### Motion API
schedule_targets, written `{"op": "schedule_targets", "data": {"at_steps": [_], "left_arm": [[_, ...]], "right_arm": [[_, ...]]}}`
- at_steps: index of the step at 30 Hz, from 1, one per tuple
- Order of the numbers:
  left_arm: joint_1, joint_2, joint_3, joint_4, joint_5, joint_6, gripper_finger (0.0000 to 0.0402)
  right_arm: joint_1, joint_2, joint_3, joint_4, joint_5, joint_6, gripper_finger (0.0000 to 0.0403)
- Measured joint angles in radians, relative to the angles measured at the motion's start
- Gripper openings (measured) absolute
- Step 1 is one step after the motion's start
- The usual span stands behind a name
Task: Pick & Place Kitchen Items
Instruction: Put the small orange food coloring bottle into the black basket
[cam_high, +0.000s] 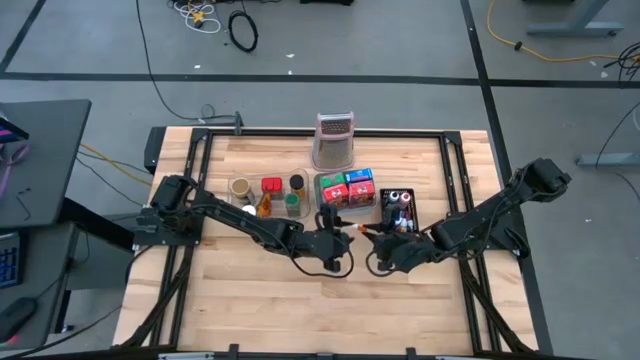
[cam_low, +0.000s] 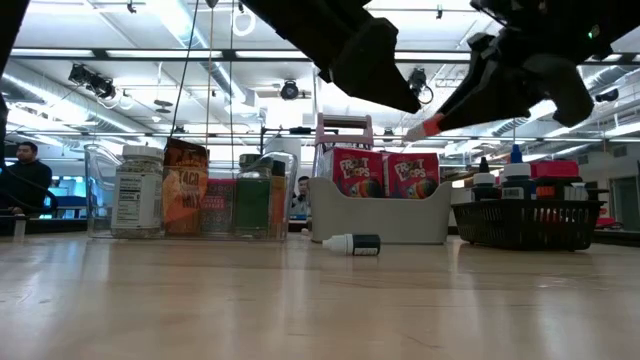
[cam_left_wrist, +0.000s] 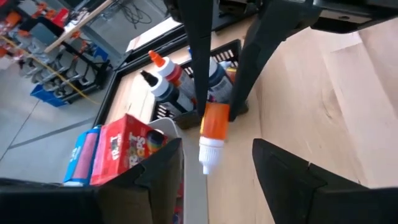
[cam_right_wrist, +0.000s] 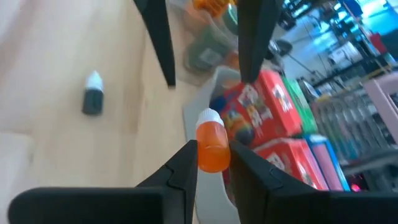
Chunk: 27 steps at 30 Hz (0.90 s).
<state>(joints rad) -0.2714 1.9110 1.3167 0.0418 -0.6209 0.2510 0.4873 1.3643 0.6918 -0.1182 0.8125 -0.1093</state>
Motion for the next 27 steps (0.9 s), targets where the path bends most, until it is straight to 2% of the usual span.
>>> {"op": "schedule_targets", "data": {"at_steps": [7, 13, 17, 21, 24, 27], "left_arm": [[0.0, 0.0, 0.0, -0.002, -0.013, -0.017, 0.0206], [0.0, 0.0, 0.0, -0.003, -0.014, -0.019, 0.0206], [0.0, 0.0, 0.0, -0.003, -0.014, -0.019, 0.0206], [0.0, 0.0, 0.0, -0.001, -0.013, -0.019, 0.0206], [0.0, 0.0, 0.0, 0.002, -0.012, -0.019, 0.0206], [0.001, 0.0, 0.0, 0.003, -0.012, -0.029, 0.0206]], "right_arm": [[0.0, -0.015, 0.0, -0.032, 0.07, 0.049, 0.0085], [0.0, -0.12, 0.0, -0.167, 0.069, 0.149, 0.0085], [0.001, -0.213, 0.0, -0.356, 0.064, 0.317, 0.0085], [0.001, -0.296, 0.0, -0.575, 0.06, 0.551, 0.0085], [0.001, -0.325, 0.0, -0.696, 0.058, 0.736, 0.0085], [0.0, -0.329, 0.0, -0.765, 0.03, 0.85, 0.0085]]}}
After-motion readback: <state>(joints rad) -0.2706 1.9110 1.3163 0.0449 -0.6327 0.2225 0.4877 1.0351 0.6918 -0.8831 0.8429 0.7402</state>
